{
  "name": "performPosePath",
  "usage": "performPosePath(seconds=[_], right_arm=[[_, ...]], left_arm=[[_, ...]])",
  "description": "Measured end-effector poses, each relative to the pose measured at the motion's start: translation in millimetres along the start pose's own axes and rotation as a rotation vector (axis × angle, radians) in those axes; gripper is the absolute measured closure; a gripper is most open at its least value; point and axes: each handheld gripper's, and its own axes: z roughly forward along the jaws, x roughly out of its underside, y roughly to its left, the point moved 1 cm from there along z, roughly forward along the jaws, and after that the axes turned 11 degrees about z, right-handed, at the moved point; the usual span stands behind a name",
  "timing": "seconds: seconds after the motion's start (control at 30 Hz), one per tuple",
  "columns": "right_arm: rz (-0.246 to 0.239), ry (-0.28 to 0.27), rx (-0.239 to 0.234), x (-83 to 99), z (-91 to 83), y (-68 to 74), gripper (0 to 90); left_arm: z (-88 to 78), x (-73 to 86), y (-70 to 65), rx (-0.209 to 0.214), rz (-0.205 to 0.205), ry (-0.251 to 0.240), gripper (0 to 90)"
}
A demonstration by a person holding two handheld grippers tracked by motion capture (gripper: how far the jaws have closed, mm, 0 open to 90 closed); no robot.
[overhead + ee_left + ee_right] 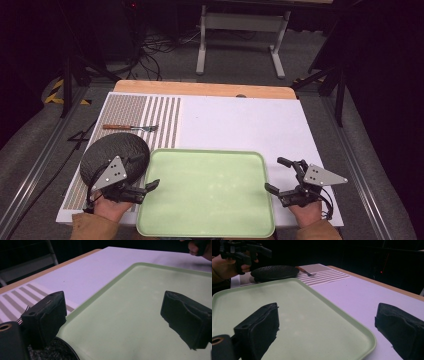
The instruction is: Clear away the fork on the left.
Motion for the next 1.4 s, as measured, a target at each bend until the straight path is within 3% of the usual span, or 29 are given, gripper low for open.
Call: performPosePath(seconds=[0.17,0.4,0.53,0.63,0.77,0.9,1.23,1.4], right_arm=[[0.007,0.018,-0.002,-0.3,2.5,0.1,6.1],[0.007,0.025,0.000,-1.1,2.0,0.8,6.1],[0.006,0.030,-0.003,-0.3,2.2,2.0,6.2],[0.005,0.030,-0.007,0.0,2.4,2.6,6.2],[0.001,0.035,-0.006,0.5,2.5,3.7,6.2],[-0.002,0.037,-0.003,0.6,2.0,4.3,6.1],[0.001,0.036,0.003,1.1,0.6,4.1,6.1],[0.001,0.039,0.006,1.5,0.6,4.4,6.1]], left_arm=[[2.8,-9.0,10.3,0.043,0.040,0.036,9.1],[4.7,-19.5,21.4,0.044,0.104,0.104,9.6],[7.2,-27.2,27.6,0.015,0.180,0.194,10.6],[8.2,-30.5,30.9,0.005,0.206,0.220,10.9],[9.1,-39.3,38.8,-0.034,0.297,0.293,13.5],[12.1,-43.4,45.3,-0.054,0.354,0.351,15.5],[16.7,-46.5,66.2,-0.109,0.452,0.467,15.7],[17.8,-45.9,77.4,-0.116,0.481,0.508,15.6]])
